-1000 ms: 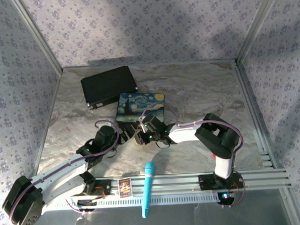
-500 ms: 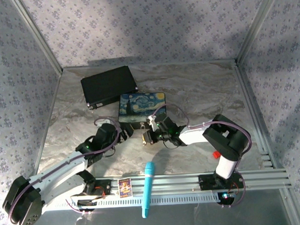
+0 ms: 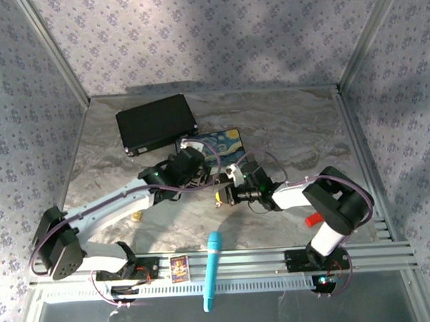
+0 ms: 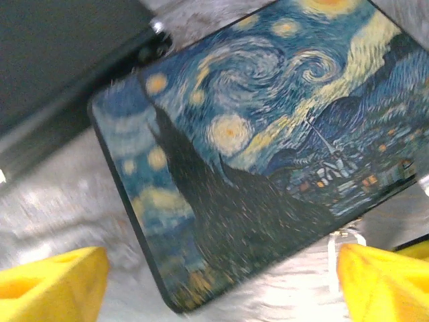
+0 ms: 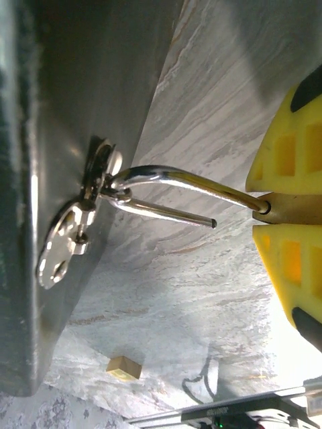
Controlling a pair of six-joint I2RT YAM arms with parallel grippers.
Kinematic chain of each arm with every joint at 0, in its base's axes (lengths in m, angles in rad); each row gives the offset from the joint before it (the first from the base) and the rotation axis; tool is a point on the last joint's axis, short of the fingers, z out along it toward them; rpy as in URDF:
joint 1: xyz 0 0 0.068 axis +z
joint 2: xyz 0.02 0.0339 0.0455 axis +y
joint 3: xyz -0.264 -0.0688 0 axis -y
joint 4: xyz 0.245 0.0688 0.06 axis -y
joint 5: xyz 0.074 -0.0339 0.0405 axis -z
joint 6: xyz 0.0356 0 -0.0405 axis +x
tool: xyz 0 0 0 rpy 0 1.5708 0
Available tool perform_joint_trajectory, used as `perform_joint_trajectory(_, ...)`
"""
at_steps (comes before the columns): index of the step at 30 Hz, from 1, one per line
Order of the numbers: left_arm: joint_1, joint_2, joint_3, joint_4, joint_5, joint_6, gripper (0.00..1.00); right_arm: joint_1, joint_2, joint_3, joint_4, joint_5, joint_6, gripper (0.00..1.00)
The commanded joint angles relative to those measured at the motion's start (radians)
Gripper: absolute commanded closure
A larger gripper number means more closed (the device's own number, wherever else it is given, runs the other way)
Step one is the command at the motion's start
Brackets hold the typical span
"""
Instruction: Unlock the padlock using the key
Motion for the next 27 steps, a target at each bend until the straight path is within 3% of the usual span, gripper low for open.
perform_joint_trajectory(1, -0.046, 0.042, 0.014, -0.04, 0.022, 0.356, 0.19, -0.043, -0.015, -0.053, -0.105, -0.052, 0.025, 0.93)
perform_joint_trajectory(5, -0.045, 0.103, 0.023, -0.015, 0.121, 0.469, 0.22, -0.075, -0.052, -0.066, -0.142, -0.055, 0.002, 0.93)
perform_joint_trajectory(9, -0.045, 0.208, 0.062, -0.024, 0.094, 0.51, 0.26, -0.093, -0.058, -0.072, -0.135, -0.066, 0.004, 0.94)
perform_joint_trajectory(11, -0.037, 0.267, 0.094, -0.042, 0.066, 0.483, 0.36, -0.096, -0.058, -0.083, -0.111, -0.069, 0.015, 0.96)
perform_joint_trajectory(13, -0.034, 0.3, 0.109, -0.056, 0.057, 0.476, 0.39, -0.096, -0.061, -0.098, -0.085, -0.063, 0.027, 0.96)
perform_joint_trajectory(18, -0.035, 0.328, 0.095, -0.045, 0.065, 0.484, 0.63, -0.093, -0.074, -0.121, -0.042, -0.034, 0.052, 0.97)
perform_joint_trajectory(27, -0.051, 0.349, 0.049, -0.03, 0.121, 0.445, 0.72, -0.015, -0.046, -0.147, 0.168, 0.144, 0.237, 0.99)
